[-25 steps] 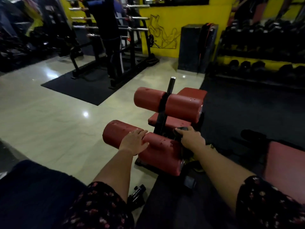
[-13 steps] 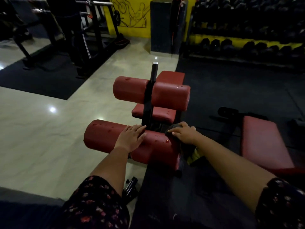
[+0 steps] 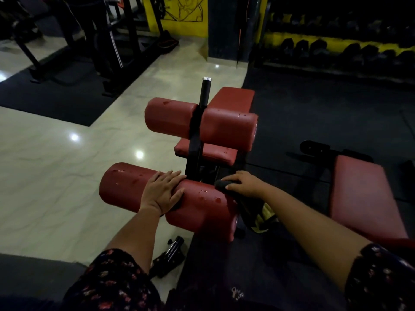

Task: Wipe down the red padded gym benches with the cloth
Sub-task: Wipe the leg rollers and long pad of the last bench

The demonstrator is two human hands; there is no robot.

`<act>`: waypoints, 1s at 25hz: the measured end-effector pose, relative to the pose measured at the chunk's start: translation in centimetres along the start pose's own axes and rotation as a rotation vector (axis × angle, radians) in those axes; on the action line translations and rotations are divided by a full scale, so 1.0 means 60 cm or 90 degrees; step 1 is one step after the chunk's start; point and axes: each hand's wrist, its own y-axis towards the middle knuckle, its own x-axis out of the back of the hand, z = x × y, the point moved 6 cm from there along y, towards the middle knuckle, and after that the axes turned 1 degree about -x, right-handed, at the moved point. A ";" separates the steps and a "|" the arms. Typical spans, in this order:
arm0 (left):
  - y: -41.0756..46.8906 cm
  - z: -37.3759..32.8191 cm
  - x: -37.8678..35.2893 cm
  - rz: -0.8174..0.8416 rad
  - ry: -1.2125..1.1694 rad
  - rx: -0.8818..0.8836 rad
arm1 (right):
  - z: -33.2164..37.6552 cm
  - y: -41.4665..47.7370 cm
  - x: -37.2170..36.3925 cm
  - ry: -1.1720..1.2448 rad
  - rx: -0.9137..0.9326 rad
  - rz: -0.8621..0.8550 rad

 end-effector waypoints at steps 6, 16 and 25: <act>0.001 0.002 0.003 -0.035 -0.010 0.001 | 0.001 -0.004 0.002 0.005 -0.064 -0.052; 0.001 0.002 0.003 -0.066 -0.020 -0.026 | 0.053 -0.165 -0.092 -0.289 -0.006 -0.397; 0.001 -0.001 0.011 -0.061 -0.049 -0.043 | 0.064 -0.214 -0.244 -0.585 0.161 -0.437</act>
